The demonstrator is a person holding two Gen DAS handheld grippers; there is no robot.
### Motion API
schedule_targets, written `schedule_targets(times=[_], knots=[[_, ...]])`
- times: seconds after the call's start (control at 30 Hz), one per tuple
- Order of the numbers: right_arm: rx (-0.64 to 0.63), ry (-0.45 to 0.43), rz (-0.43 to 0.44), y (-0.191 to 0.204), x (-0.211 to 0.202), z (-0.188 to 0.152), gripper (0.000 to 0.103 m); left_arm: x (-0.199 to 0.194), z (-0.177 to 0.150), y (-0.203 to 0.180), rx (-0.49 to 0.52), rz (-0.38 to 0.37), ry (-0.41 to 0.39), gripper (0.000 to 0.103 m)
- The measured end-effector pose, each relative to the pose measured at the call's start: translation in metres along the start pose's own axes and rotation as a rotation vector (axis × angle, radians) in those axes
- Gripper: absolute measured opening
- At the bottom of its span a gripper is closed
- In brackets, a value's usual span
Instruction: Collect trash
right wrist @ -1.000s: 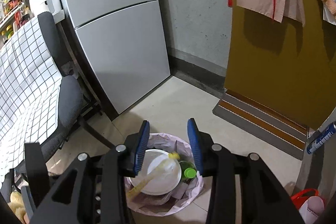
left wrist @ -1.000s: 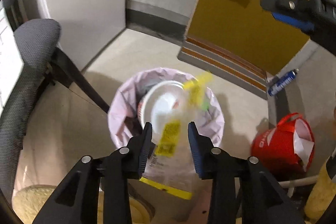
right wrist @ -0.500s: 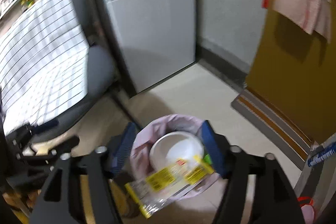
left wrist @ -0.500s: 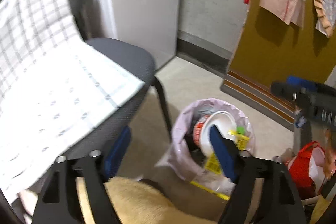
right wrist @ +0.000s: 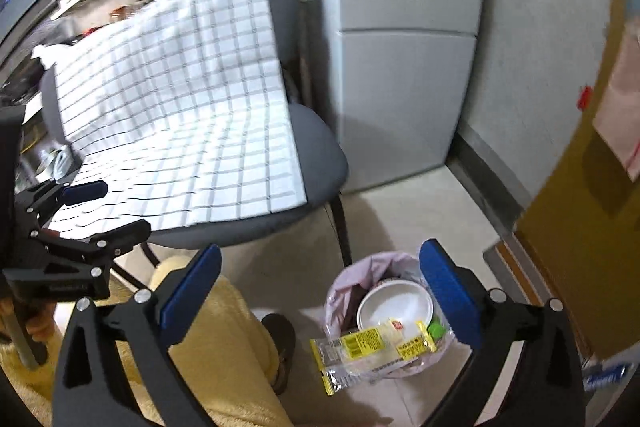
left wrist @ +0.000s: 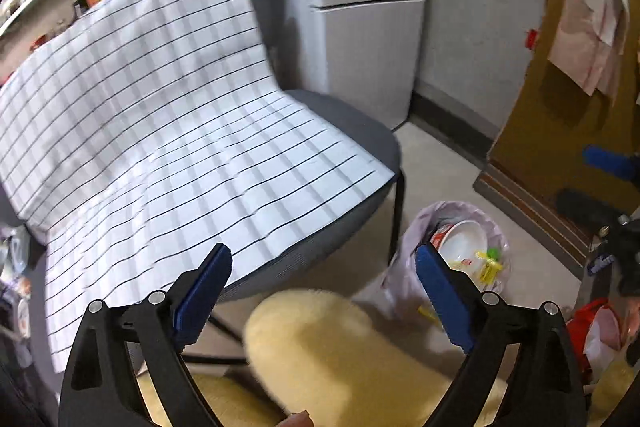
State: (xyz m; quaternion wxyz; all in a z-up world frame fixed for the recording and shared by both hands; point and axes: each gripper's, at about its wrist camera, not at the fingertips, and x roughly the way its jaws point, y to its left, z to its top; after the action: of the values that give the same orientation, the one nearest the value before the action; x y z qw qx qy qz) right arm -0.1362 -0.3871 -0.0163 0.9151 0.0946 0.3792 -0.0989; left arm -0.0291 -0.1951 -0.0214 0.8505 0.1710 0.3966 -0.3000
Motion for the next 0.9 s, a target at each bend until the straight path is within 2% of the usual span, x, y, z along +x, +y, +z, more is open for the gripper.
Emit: schedule_targets(times=[0.2,0.37,0.9], knots=[[-0.092,-0.055,-0.015,0.013,-0.03,0.013,0.097,-0.039,-0.007,0.031,-0.096,0.037,-0.03,0.093],[-0.11,-0.092,-0.012,0.013,-0.046,0.017,0.097,-0.06,-0.014,0.044,-0.121,0.093,-0.07,0.093],[-0.11,-0.087,-0.007,0.014,-0.048,0.015,0.097,-0.061,-0.012,0.05,-0.141,0.09,-0.067,0.093]])
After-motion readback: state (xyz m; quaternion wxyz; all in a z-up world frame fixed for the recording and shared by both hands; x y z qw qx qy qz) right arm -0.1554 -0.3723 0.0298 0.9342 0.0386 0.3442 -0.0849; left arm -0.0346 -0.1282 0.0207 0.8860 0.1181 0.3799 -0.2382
